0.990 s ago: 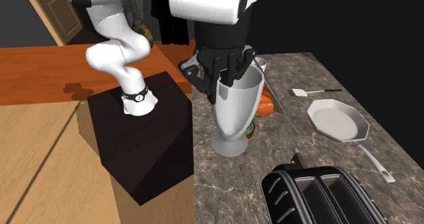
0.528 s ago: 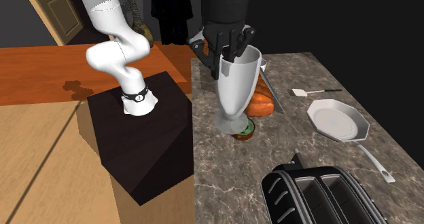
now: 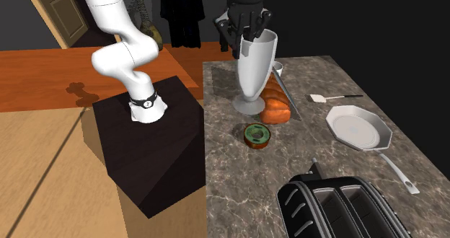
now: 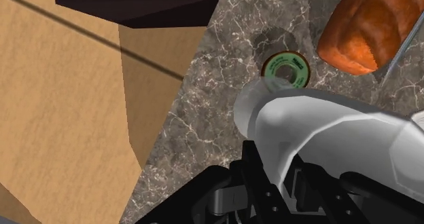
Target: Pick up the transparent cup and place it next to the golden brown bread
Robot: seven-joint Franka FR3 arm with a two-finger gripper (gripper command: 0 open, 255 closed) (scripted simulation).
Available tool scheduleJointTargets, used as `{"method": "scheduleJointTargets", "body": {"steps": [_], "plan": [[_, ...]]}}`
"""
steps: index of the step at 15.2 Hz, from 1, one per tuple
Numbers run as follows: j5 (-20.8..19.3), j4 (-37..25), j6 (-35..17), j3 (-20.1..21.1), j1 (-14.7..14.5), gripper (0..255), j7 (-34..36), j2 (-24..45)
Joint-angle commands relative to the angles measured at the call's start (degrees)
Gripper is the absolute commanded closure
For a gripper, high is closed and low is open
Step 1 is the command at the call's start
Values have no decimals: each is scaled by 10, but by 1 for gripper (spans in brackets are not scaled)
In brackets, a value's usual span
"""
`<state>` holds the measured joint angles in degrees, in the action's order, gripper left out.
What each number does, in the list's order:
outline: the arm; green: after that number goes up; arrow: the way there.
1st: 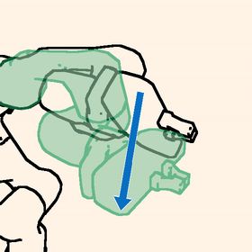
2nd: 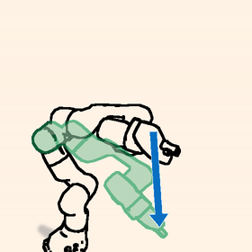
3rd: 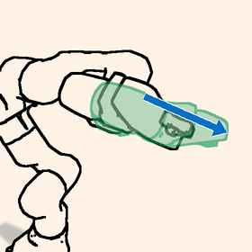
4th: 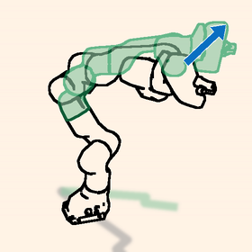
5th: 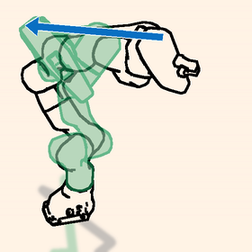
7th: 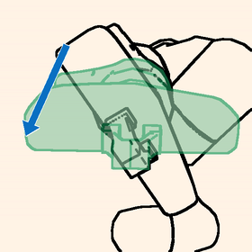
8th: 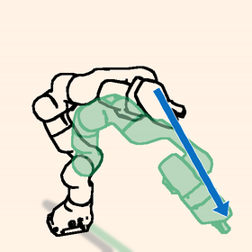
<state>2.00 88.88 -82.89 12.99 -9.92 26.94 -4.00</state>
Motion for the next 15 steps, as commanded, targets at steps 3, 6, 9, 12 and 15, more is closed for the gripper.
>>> {"method": "scheduleJointTargets", "body": {"steps": [3, 6, 9, 12, 15], "plan": [[15, 50, -7, 24, -21, 255, 45, -46], [26, 73, -9, 43, -36, 255, 80, -70], [37, 89, -10, 65, -52, 255, 116, -89], [48, 100, -10, 88, -68, 255, 155, -103], [59, 104, -10, 113, -83, 255, 194, -111]]}}
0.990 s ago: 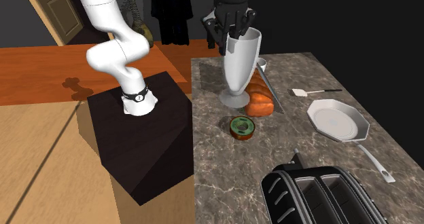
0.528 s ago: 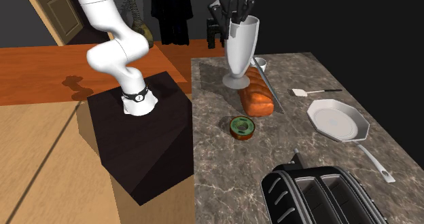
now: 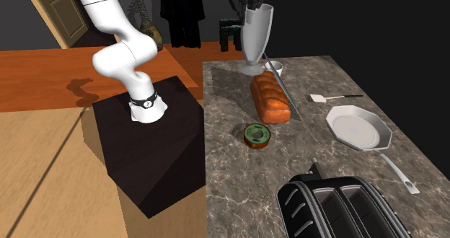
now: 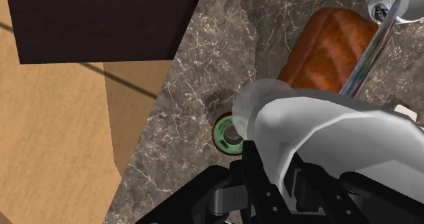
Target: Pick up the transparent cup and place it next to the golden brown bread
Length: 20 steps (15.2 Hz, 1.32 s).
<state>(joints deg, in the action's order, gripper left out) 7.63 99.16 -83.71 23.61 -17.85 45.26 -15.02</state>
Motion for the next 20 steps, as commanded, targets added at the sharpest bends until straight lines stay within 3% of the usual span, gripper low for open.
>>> {"method": "scheduleJointTargets", "body": {"steps": [1, 3, 20], "plan": [[5, 2, -2, 16, -9, 255, 25, -2], [12, -1, -3, 38, -22, 255, 60, -3], [27, 158, -133, 42, -28, 255, 44, -34]]}}
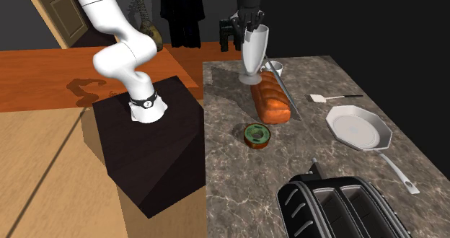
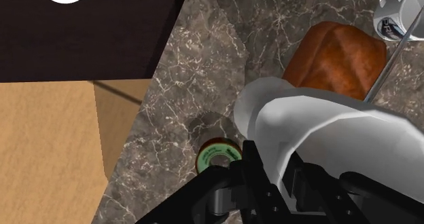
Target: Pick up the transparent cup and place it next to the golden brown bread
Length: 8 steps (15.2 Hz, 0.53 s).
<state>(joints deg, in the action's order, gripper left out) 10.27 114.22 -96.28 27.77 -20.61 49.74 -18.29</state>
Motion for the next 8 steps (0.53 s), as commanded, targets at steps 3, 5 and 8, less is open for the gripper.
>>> {"method": "scheduleJointTargets", "body": {"steps": [3, 5, 8], "plan": [[2, 31, -30, 3, -1, 255, -2, -2], [3, 47, -46, 4, -2, 255, -3, -2], [5, 69, -69, 7, -3, 255, -4, -1]]}}
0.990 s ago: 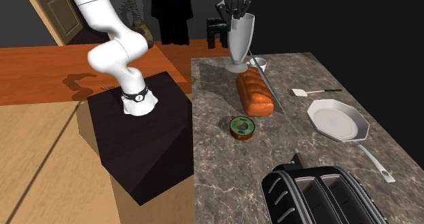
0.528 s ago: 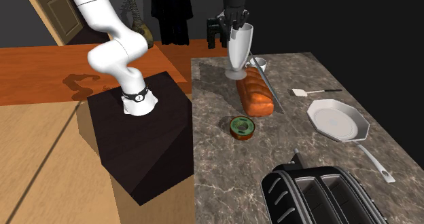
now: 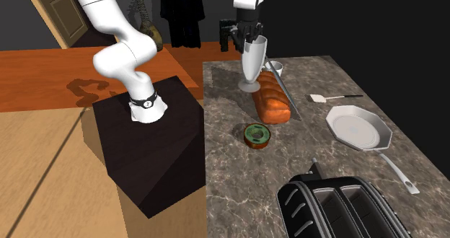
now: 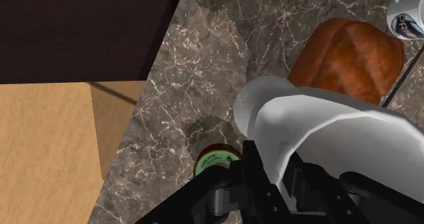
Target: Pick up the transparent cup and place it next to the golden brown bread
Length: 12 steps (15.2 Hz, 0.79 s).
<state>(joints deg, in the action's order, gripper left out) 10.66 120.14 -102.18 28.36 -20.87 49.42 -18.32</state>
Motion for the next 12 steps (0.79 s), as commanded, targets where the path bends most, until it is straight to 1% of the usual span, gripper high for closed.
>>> {"method": "scheduleJointTargets", "body": {"steps": [1, 12], "plan": [[1, 17, -17, 2, -1, 255, -1, 0], [2, 88, -104, 14, -3, 255, -1, 16]]}}
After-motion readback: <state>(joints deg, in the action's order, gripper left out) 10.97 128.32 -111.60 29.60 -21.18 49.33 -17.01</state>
